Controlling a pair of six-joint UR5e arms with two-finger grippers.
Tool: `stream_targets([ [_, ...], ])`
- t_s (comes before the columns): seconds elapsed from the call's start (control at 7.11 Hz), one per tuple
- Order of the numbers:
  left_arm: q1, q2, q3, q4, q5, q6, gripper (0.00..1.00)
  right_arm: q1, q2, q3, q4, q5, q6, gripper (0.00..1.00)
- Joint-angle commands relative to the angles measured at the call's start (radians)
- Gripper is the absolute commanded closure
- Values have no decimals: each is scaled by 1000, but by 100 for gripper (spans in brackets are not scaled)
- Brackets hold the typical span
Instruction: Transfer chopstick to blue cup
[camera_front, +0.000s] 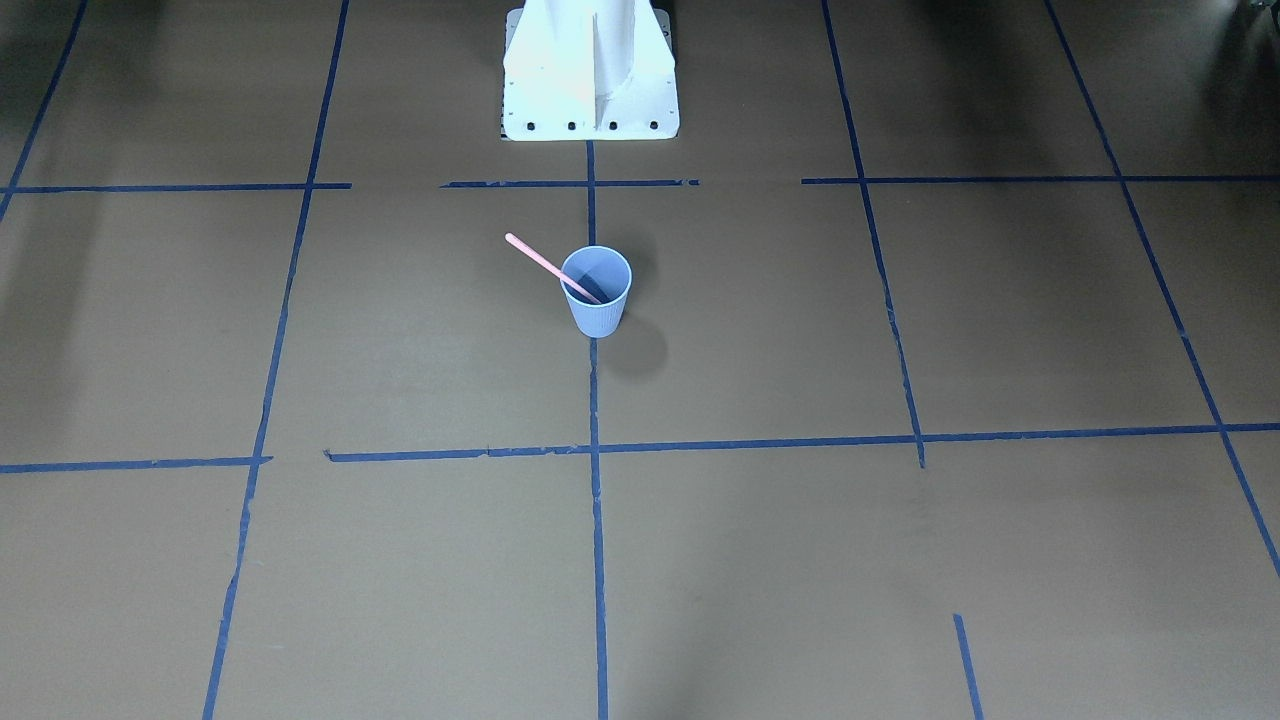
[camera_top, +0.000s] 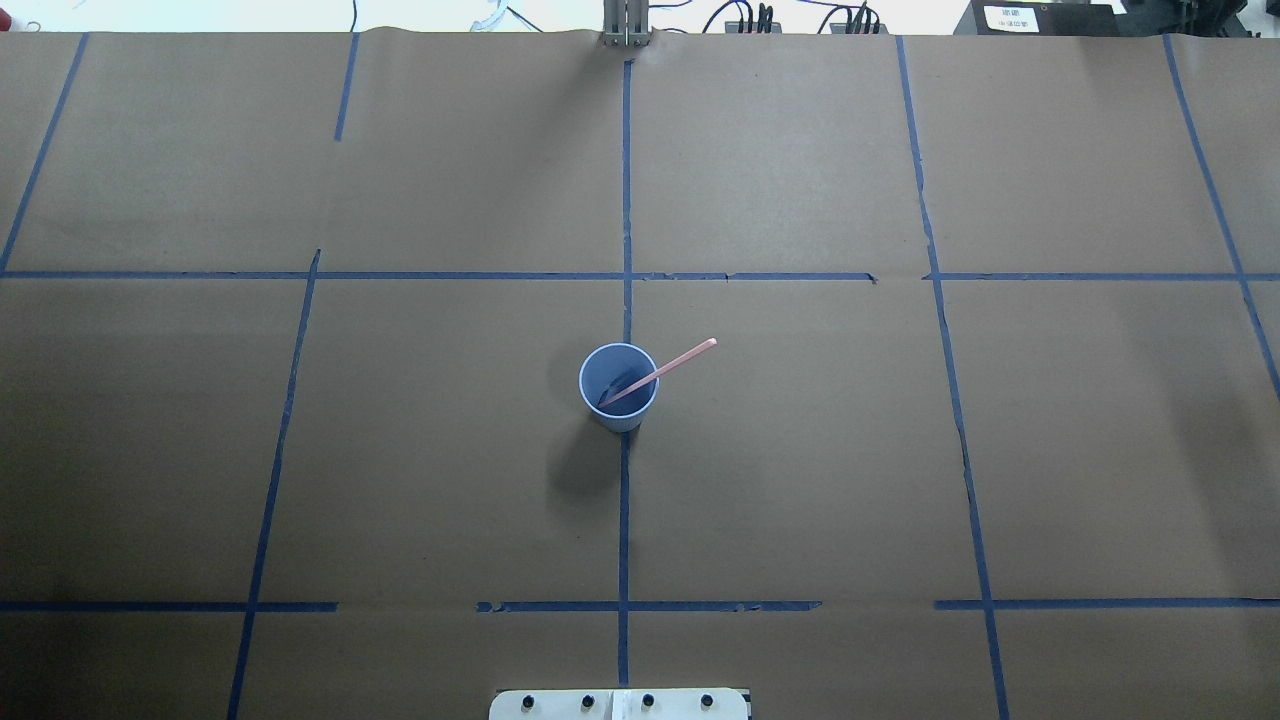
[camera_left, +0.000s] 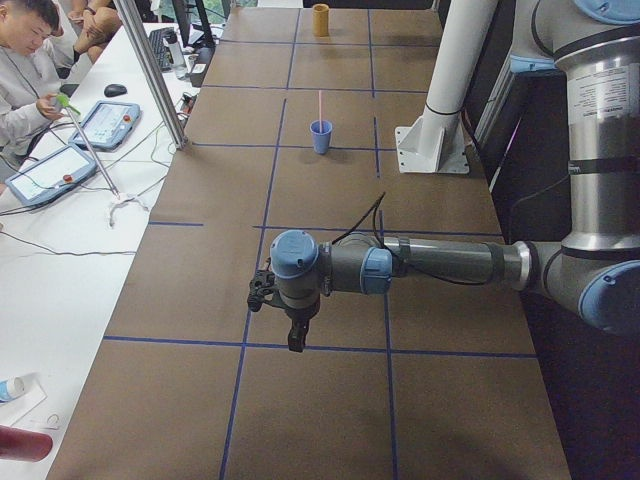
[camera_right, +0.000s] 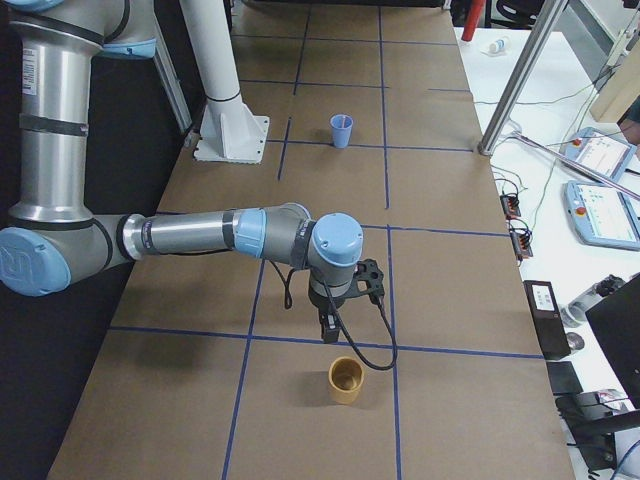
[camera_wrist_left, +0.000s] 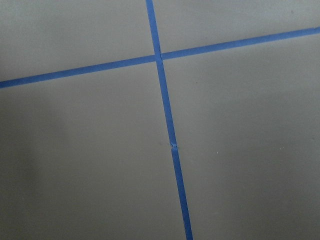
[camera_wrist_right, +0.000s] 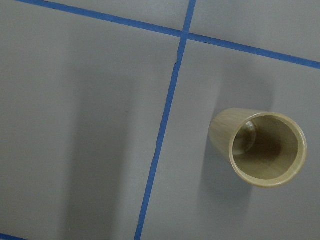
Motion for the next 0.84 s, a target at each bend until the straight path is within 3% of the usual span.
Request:
stream_targets([
  [0.0, -1, 12, -20, -19, 6, -4, 0, -19, 0, -18, 26, -3, 2, 0],
  [0.7, 7, 7, -36, -7, 3, 5, 0, -31, 8, -118, 163, 24, 11, 0],
])
